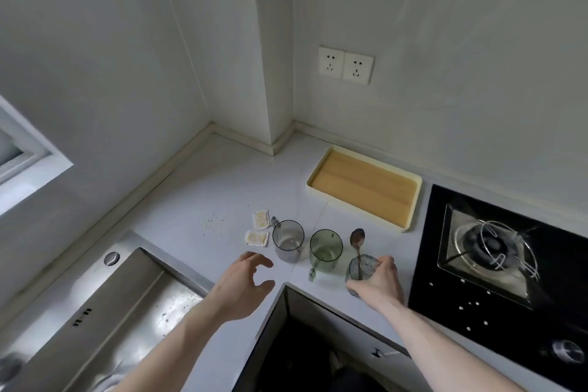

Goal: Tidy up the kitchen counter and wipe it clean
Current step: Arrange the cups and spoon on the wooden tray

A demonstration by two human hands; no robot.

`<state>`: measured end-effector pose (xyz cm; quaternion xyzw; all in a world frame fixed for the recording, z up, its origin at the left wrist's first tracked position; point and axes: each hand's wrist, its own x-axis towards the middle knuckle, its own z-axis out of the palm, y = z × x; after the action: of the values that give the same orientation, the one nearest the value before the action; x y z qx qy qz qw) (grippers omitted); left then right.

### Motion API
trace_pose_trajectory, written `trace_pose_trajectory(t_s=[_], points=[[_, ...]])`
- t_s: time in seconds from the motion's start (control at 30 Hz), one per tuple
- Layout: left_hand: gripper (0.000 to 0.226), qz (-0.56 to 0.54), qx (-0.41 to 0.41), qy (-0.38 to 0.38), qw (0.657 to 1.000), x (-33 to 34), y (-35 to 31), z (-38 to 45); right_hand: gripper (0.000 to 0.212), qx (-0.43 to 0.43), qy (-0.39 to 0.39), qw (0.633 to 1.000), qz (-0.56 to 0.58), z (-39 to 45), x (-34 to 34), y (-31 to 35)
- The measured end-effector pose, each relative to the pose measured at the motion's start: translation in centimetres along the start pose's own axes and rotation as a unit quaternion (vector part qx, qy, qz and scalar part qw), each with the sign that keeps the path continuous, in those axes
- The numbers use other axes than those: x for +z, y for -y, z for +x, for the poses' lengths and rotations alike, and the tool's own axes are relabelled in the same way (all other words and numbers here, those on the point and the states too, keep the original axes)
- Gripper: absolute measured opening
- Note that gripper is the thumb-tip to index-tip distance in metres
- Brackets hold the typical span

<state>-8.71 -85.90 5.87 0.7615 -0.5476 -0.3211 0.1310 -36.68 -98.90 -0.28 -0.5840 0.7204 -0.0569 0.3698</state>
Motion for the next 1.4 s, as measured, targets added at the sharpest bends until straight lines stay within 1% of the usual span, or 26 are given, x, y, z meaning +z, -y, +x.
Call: trace_pose_trajectory(t_s=[0.2,0.4,0.57,0.67,0.73,0.77,0.83,0.87,0.93,0.97,1.0,1.07,1.17,1.23,1.33,1.4], points=[[0.045,0.008,-0.013,0.024,1.000,1.0,-1.0,3.7,0.079,-0.023,0.007,1.000,-0.009,1.9,-0.4,1.0],[0.060,0.014,-0.071,0.057,0.996,2.1,-2.1,6.6,0.085,-0.067,0.006,0.997,-0.025,4.8,-0.5,2.1],[0.060,0.016,-0.112,0.064,0.991,3.1,-2.6,8.3,0.093,-0.111,0.022,0.993,-0.026,6.7,-0.4,1.7],[0.055,0.012,-0.128,0.048,0.991,3.6,-2.7,9.0,0.104,-0.138,0.047,0.989,-0.036,7.3,-0.9,1.1],[0.052,0.004,-0.135,0.039,0.990,4.1,-2.7,9.3,0.108,-0.180,0.032,0.982,-0.038,7.2,-1.4,0.6],[0.050,0.001,-0.137,0.036,0.990,4.3,-2.8,9.4,0.103,-0.223,0.006,0.974,-0.031,7.0,-1.7,0.4],[0.047,0.000,-0.140,0.024,0.990,4.6,-2.7,9.5,0.080,-0.332,-0.042,0.942,-0.004,6.6,-2.2,0.2],[0.045,0.002,-0.142,0.014,0.990,4.7,-2.6,9.5,0.067,-0.375,-0.039,0.926,0.001,6.3,-2.4,0.4],[0.040,0.018,-0.149,-0.017,0.989,4.7,-2.2,9.5,0.041,-0.426,0.019,0.904,-0.031,5.7,-2.8,1.8],[0.036,0.031,-0.153,-0.035,0.987,4.9,-2.2,9.7,0.032,-0.435,0.059,0.896,-0.067,5.6,-3.0,2.4],[0.032,0.041,-0.156,-0.052,0.986,5.0,-2.2,9.7,0.028,-0.439,0.096,0.887,-0.108,5.6,-3.0,3.0],[0.025,0.048,-0.162,-0.078,0.983,5.2,-2.3,9.8,0.029,-0.434,0.144,0.872,-0.174,5.7,-2.5,4.0],[0.018,0.051,-0.172,-0.103,0.978,5.6,-2.5,9.8,0.036,-0.432,0.163,0.859,-0.220,6.2,-1.6,5.0],[0.017,0.057,-0.179,-0.114,0.976,5.8,-2.4,9.6,0.037,-0.433,0.168,0.851,-0.244,6.6,-1.0,5.3],[0.017,0.055,-0.189,-0.123,0.973,6.2,-2.3,9.1,0.026,-0.436,0.162,0.847,-0.259,6.9,-0.3,5.4],[0.017,0.056,-0.194,-0.129,0.971,6.4,-2.1,8.8,0.019,-0.439,0.155,0.853,-0.235,7.0,-0.1,5.4]])
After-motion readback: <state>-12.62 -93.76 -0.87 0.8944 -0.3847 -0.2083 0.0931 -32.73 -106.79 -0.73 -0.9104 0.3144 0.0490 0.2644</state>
